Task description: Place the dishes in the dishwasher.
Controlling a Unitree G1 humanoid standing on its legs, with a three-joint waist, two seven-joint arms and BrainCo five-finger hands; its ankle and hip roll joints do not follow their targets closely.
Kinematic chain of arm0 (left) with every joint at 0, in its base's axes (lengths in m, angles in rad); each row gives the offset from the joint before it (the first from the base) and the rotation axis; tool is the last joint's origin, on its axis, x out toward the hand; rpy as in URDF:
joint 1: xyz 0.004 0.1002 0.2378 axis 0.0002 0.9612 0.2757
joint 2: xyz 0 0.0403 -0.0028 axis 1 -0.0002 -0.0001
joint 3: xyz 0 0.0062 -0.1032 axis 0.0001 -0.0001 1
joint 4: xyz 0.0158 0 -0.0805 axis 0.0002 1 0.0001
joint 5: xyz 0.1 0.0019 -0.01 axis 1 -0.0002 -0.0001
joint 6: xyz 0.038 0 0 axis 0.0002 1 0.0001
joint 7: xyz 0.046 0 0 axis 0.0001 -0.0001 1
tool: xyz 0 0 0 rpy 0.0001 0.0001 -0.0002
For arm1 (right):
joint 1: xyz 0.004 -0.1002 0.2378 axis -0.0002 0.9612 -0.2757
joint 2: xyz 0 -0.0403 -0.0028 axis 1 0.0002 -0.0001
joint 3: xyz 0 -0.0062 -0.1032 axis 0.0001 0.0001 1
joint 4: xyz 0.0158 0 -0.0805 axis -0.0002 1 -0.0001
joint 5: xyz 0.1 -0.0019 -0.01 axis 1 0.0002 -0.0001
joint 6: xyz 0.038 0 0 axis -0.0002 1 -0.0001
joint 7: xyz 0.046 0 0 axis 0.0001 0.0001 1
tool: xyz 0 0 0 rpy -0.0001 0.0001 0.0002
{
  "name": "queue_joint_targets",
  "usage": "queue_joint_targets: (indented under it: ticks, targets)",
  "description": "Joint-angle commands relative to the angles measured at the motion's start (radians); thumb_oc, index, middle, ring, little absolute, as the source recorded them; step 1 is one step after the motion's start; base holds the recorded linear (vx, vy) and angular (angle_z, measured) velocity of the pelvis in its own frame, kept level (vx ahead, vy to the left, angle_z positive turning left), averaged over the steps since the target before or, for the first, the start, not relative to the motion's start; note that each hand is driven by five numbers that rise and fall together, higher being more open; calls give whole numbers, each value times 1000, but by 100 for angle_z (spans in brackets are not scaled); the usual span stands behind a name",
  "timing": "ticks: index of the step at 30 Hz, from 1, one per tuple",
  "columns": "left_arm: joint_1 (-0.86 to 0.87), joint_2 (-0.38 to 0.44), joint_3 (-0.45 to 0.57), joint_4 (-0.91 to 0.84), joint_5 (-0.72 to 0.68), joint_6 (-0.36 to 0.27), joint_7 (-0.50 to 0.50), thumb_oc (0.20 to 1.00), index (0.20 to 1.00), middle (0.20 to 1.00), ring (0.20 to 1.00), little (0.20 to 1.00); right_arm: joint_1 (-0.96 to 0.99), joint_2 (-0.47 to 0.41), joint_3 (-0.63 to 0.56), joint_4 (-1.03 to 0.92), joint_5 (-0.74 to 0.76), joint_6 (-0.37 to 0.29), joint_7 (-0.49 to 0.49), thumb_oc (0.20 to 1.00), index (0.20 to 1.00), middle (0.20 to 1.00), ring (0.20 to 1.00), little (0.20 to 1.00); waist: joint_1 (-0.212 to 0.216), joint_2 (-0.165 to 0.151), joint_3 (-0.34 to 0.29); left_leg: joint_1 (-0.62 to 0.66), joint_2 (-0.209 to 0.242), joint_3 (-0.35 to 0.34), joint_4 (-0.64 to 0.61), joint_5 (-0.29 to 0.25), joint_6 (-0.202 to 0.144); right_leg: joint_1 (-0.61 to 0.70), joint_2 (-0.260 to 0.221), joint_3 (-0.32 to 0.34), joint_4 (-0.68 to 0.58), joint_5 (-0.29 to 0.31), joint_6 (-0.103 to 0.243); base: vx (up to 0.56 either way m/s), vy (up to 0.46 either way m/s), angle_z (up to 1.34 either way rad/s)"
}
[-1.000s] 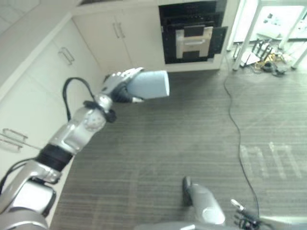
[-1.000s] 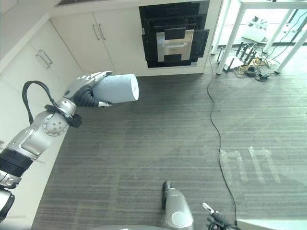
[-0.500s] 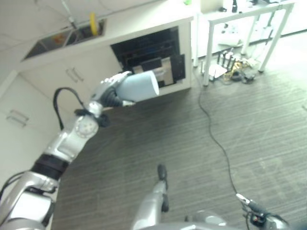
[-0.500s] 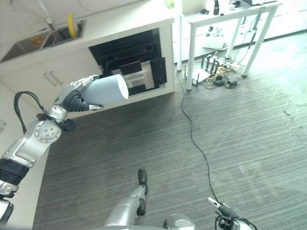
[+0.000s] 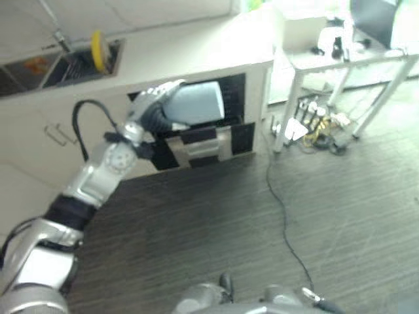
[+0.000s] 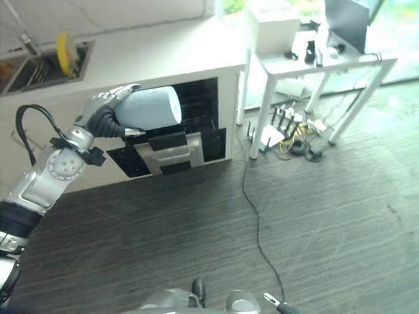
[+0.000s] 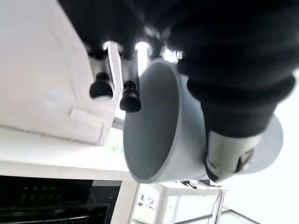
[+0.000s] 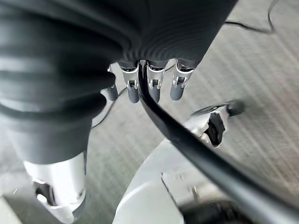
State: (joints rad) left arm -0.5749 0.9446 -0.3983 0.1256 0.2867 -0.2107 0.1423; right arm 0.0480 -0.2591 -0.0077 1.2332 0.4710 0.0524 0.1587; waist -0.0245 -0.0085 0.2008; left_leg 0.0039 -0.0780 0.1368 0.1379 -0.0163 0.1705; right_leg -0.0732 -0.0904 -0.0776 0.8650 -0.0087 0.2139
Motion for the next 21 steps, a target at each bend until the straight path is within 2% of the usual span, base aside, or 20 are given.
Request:
queue_joint_targets:
  ticks: [1,2,3,4,6,11,14,15,16,17,19,20,21]
  targets:
    - [3,-21,99,-9,-6,10,44,200,200,200,200,200,-11,-79,24,-37,4,-11,-6,1000,1000,1000,1000,1000,-58,87,7,-1,17,-54,-89,-48,-94,-38,66,-48,-271,-95,-84,206,-86,-29]
    - [-16,-30,88,-14,7,30,43,200,200,200,200,200,-13,-84,28,-45,15,-6,-5,1000,1000,1000,1000,1000,-77,79,23,24,13,-71,-98,-61,-99,-45,59,-37,-424,-100,-95,172,-142,-20]
    - [-30,-35,81,-16,12,44,42,200,200,200,200,200,-14,-86,29,-43,19,-4,-2,1000,1000,1000,1000,1000,-91,70,30,43,7,-83,-104,-74,-99,-55,50,-27,-525,-78,-92,165,-187,15]
    - [-44,-34,74,-8,11,43,45,200,200,200,200,200,-14,-85,25,-40,19,-5,2,1000,1000,1000,1000,1000,-105,62,41,72,4,-99,-115,-99,-97,-84,41,-12,-590,-28,-76,137,-174,51]
    - [-57,-21,71,5,1,31,42,200,200,200,200,200,-16,-89,18,-27,20,-4,12,1000,1000,1000,1000,1000,-110,61,44,91,9,-107,-125,-112,-98,-100,43,-2,-600,-17,-70,109,-180,73]
    - [-53,-20,51,6,-12,23,45,200,200,200,200,200,-29,-95,32,-3,68,15,3,1000,1000,1000,1000,1000,-93,54,3,85,19,-94,-98,-110,-119,23,66,5,-713,-64,-101,92,-186,73]
    - [-53,-20,49,-14,-26,27,44,200,200,200,200,200,-34,-109,39,1,83,8,-8,1000,1000,1000,1000,1000,-101,44,-2,56,22,-32,34,-165,-126,61,55,-13,-719,-85,-118,49,-70,25]
    - [-58,-14,50,-31,-43,33,37,200,200,200,200,200,-33,-118,31,1,93,1,-15,1000,1000,1000,1000,1000,-95,29,7,1,29,-28,160,-178,-139,75,39,-13,-717,-86,-130,13,28,44]
    - [-63,-9,54,-42,-53,36,27,200,200,200,200,200,-34,-128,25,4,107,-7,-14,1000,1000,1000,1000,1000,-90,27,14,-34,49,-42,196,-165,-152,81,37,-10,-716,-88,-137,24,94,30]
    - [-61,-5,63,-51,-58,35,20,200,200,200,200,200,-35,-135,19,7,111,-9,-10,1000,1000,1000,1000,1000,-88,30,17,-38,70,-50,172,-152,-161,85,37,-7,-714,-94,-138,74,235,22]
    - [-48,0,82,-69,-63,40,17,200,200,200,200,200,-44,-150,13,10,107,-8,-9,1000,1000,1000,1000,1000,-82,45,22,-24,127,-83,58,-83,-199,99,41,4,-717,-112,-141,132,364,0]
    - [-30,2,96,-76,-66,37,26,200,200,200,200,200,-49,-165,3,13,106,-6,-5,1000,1000,1000,1000,1000,-74,51,26,-35,180,-112,-2,-20,-232,121,32,13,-729,-125,-140,151,393,-17]
    - [-23,0,102,-75,-67,31,29,200,200,200,200,200,-50,-171,-2,15,109,-6,-3,1000,1000,1000,1000,1000,-72,52,28,-35,198,-117,-18,-6,-242,130,23,11,-732,-129,-137,154,468,-14]
